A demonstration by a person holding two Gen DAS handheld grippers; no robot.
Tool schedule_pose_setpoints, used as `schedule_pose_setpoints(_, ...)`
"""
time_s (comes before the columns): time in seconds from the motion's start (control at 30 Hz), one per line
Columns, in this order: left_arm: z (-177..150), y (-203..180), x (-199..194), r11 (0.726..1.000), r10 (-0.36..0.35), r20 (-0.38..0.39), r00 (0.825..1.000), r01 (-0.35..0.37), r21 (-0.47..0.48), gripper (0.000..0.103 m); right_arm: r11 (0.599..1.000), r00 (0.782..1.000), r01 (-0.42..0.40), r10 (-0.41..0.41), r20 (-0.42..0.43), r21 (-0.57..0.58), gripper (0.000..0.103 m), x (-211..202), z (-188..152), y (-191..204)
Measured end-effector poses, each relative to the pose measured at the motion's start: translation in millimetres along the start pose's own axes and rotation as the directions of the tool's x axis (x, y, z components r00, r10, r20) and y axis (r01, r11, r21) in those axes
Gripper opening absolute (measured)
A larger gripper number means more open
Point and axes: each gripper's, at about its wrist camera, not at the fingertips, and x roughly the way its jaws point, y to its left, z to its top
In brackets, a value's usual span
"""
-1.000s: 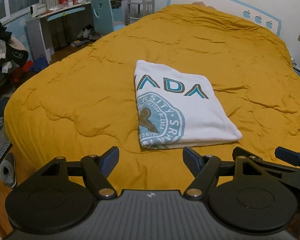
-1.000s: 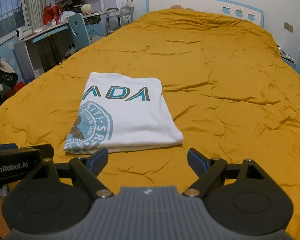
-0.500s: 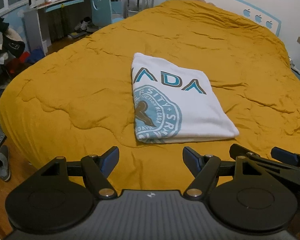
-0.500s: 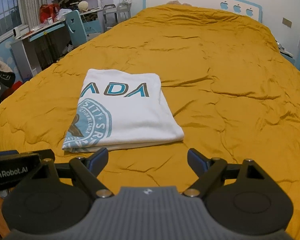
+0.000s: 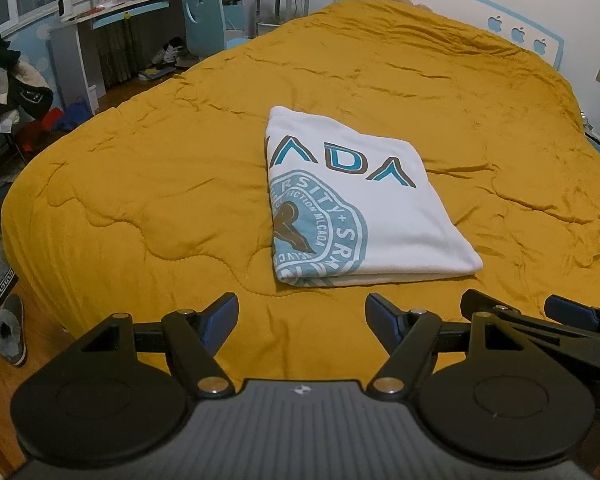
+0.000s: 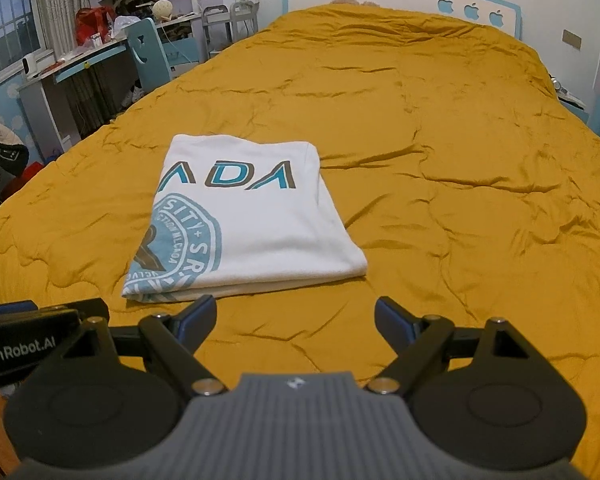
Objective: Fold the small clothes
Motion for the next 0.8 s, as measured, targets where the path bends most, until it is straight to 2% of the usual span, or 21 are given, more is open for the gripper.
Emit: schedule_pose_setpoints(0.8,0.7,-0.2,2.7,1.0,0.012,-0.013,1.0,-0.012,0.01,0.085,1.0,1.0,0.021,-0.021,-0.006,-0.017,0.082,-0.7,0.5,1.9)
